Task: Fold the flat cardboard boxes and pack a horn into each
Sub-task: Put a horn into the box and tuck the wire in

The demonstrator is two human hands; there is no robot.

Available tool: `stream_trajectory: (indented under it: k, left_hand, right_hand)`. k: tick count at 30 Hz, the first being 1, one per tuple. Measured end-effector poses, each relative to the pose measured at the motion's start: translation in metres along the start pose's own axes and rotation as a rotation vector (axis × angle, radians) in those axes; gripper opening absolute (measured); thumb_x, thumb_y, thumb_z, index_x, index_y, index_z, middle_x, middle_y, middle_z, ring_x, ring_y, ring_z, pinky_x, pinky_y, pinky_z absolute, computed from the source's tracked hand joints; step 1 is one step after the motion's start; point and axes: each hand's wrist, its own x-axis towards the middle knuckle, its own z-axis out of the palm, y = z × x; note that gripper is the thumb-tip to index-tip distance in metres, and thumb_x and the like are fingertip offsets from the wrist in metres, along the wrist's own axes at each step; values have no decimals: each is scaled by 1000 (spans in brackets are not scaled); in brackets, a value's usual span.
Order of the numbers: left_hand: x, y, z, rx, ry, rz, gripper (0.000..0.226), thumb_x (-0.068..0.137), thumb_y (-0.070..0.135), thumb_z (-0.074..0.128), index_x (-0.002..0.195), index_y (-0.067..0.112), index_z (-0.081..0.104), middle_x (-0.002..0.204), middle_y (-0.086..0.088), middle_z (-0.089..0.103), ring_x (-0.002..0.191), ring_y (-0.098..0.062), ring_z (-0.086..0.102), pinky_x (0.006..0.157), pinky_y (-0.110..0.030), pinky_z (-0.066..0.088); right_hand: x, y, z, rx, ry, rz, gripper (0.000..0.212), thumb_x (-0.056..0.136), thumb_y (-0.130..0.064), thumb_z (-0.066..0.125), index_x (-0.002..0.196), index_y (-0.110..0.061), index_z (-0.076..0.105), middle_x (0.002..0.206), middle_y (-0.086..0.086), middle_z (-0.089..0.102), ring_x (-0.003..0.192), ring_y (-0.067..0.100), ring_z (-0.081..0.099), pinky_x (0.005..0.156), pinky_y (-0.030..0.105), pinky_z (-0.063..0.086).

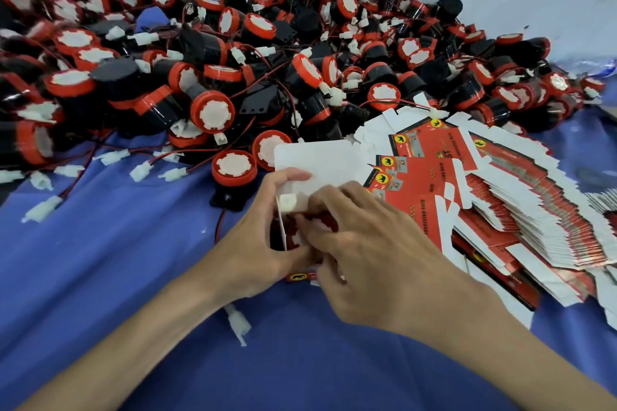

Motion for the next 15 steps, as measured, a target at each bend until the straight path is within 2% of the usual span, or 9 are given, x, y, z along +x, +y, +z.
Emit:
stream_trajectory:
  k: [4,6,8,10,11,13,15]
  left_hand:
    - [-3,1,2,3,-1,37,71,71,10,69,127,35,33,107,25,58,99,-2,61,79,-13,48]
    - [-3,1,2,-2,-6,44,71,73,8,68,128,33,31,107,30,56,101,1,60,80,-11,47]
    - [-3,0,0,-8,-5,41,69,74,6,67,127,31,30,107,32,56,101,3,60,79,-10,47]
    - [-4,0,-2,-21,-14,26,67,74,6,66,123,32,28,105,26,59,96,-1,61,78,-14,49]
    - [-4,-1,-3,-14,-21,19,64,75,8,66,120,33,28,103,20,60,93,-3,62,77,-16,50]
    - [-4,-2,-3,-5,-33,2,56,75,10,64,112,30,27,98,5,60,84,-10,62,72,-21,52]
    - [-5,-2,-3,-18,-43,-10,49,74,9,59,106,26,27,90,-3,55,76,-20,57,65,-32,50]
  right_hand:
    - [-2,-10,-3,-34,-3,81,45,73,-40,28,101,-25,59,103,-4,49,90,14,47,69,22,27]
    - [-3,-16,-1,-41,34,104,44,73,-40,29,100,-22,59,100,-2,51,85,16,47,67,24,26]
    - [-3,-21,2,2,45,117,44,76,-38,26,100,-19,58,98,-1,51,84,15,45,64,23,32]
    - [-3,-21,8,57,66,125,44,82,-38,18,98,-20,56,99,-3,49,85,12,42,64,24,41]
    - [-3,-20,11,76,95,138,44,84,-37,17,96,-21,56,100,-4,49,86,11,43,64,22,41]
    - [-4,-17,14,83,169,186,39,90,-37,24,94,-22,60,100,-3,47,90,12,44,59,19,35]
    - [-5,-14,16,78,183,230,40,93,-44,29,98,-25,63,99,-2,44,93,15,44,56,22,40]
